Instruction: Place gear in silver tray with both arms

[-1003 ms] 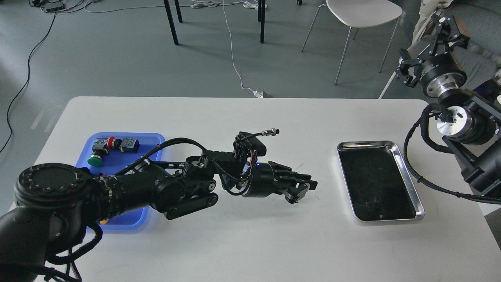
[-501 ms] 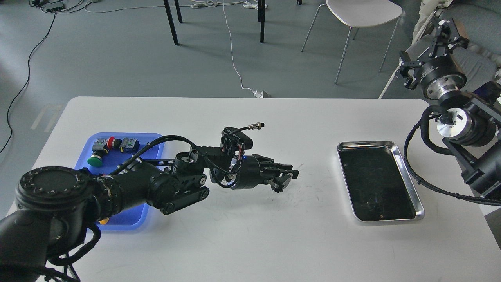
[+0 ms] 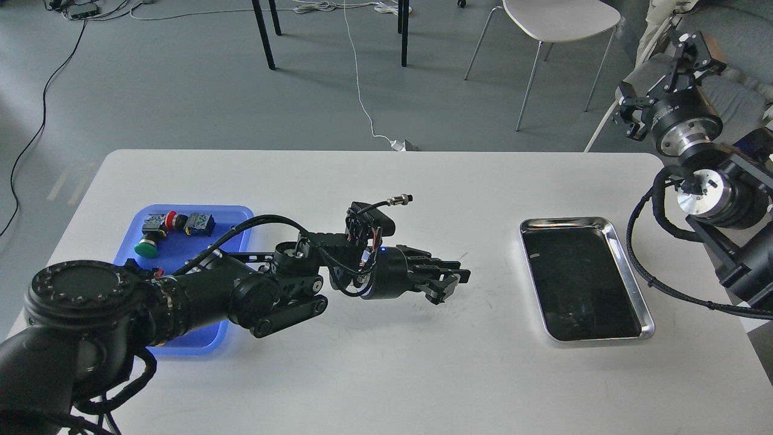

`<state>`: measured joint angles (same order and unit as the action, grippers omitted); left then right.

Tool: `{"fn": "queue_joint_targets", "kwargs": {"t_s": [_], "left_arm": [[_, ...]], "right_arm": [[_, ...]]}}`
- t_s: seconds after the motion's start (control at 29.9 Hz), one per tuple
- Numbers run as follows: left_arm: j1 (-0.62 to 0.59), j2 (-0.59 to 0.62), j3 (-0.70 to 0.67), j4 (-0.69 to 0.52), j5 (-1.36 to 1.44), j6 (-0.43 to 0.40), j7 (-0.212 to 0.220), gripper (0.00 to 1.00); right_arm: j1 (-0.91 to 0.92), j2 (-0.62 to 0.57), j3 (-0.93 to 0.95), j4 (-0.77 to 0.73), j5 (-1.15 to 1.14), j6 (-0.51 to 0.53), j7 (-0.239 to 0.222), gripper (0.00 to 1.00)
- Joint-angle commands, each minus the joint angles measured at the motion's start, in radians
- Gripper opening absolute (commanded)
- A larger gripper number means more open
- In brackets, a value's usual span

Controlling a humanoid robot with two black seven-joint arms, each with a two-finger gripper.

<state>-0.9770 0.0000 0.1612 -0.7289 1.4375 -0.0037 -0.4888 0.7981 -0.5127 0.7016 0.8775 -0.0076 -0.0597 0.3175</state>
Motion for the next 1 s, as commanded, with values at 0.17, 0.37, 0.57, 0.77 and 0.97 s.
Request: {"fn": "queue_joint_targets", "kwargs": {"t_s": [0.17,0.37,0.57,0.77,0.97], "left_arm": [[0.017,0.000,0.001,-0.017,0.012,0.016,0.000,0.11],[0.015,0.000,-0.003,-0.047,0.003,0.028,0.000,0.12],[0.024,0.000,-0.002,-0.069,0.001,0.044,0.000,0.12],[0.052,0.000,-0.002,-0.067,0.006,0.044,0.000,0.14],[0.055,0.000,-0.003,-0.064,0.003,0.045,0.000,0.16]], "right_arm": [[-0.010,-0.001,-0.002,0.001,0.000,0.000,0.002,0.99],[-0.010,0.000,-0.004,0.003,-0.002,0.000,0.002,0.99],[-0.010,-0.003,-0.004,0.001,-0.002,0.000,0.002,0.99],[-0.010,-0.003,-0.004,0.003,-0.002,0.000,0.002,0.99],[-0.010,-0.001,-0.004,0.001,-0.002,0.000,0.002,0.99]]}}
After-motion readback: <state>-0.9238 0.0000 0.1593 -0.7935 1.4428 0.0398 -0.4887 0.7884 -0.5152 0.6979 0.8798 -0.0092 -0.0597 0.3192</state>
